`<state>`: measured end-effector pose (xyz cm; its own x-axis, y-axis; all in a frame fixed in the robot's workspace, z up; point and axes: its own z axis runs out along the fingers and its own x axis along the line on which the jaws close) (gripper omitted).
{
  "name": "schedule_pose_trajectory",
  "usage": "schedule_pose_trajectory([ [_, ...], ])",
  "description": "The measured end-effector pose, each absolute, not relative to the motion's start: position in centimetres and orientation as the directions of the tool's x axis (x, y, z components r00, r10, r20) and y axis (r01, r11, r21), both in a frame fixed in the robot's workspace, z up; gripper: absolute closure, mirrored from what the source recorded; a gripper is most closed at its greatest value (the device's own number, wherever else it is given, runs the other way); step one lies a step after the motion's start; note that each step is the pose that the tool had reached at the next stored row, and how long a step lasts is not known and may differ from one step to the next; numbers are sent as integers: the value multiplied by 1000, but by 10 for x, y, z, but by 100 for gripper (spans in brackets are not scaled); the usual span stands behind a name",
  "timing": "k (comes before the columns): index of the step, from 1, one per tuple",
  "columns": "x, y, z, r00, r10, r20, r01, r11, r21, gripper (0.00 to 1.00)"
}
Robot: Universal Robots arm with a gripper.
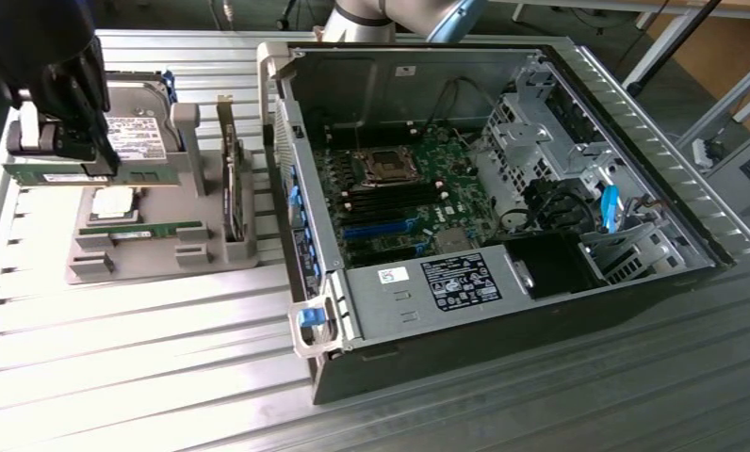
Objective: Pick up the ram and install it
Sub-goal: 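Pick up the ram and move it above insertion slot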
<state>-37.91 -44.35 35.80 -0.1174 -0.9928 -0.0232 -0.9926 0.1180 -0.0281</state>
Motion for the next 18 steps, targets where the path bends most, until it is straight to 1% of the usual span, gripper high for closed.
schedule_pose_trajectory([
  [18, -379, -443, 382, -117, -993, -23, -993, 118, -28, 89],
])
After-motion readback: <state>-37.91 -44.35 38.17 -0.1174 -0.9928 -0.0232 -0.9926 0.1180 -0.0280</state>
